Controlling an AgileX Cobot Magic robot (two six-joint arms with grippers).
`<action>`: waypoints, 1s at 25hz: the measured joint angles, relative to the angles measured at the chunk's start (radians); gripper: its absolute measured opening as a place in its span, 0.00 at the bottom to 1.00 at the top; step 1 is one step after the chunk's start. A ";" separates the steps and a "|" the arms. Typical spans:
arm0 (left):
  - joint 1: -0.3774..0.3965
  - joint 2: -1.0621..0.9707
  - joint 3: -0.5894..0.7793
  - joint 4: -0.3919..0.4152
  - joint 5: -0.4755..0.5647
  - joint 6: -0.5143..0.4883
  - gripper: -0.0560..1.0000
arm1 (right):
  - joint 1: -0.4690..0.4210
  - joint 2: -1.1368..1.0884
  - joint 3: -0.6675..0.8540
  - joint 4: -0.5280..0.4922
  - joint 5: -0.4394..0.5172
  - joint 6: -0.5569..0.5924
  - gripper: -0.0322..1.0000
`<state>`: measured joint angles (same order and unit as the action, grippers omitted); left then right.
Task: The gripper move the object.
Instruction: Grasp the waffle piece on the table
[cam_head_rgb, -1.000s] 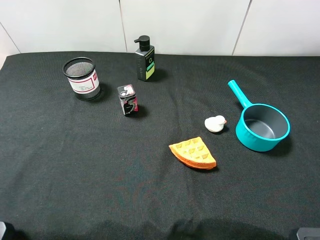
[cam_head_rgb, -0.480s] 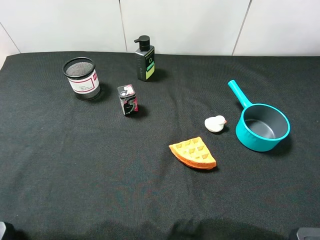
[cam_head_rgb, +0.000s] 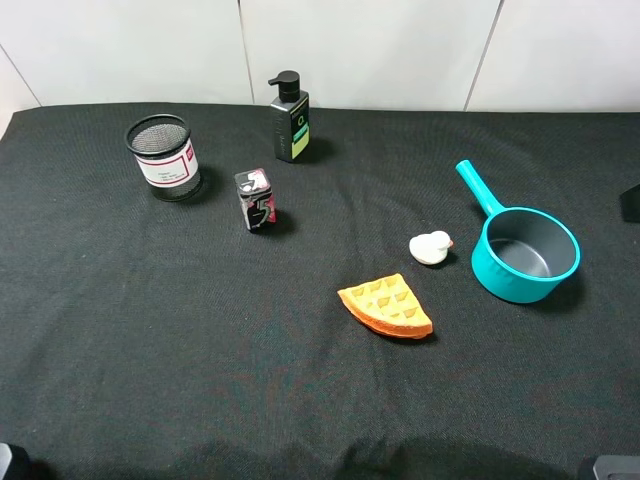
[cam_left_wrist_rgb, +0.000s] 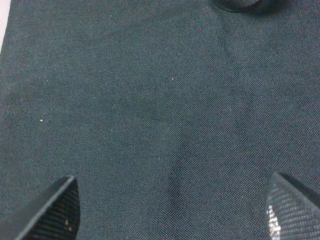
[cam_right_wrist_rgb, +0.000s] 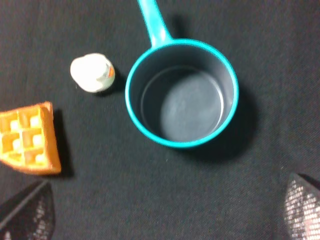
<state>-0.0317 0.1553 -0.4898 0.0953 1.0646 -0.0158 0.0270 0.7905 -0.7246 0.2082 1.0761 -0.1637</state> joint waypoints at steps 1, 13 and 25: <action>0.000 0.000 0.000 0.000 0.000 0.000 0.80 | 0.012 0.014 0.000 0.000 0.000 -0.001 0.70; 0.000 0.000 0.000 0.000 0.000 0.000 0.80 | 0.283 0.153 -0.001 -0.059 -0.072 0.130 0.70; 0.000 0.000 0.000 0.000 0.000 0.000 0.80 | 0.586 0.340 -0.001 -0.130 -0.191 0.325 0.70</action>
<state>-0.0317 0.1553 -0.4898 0.0953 1.0646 -0.0158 0.6134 1.1308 -0.7256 0.0782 0.8846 0.1611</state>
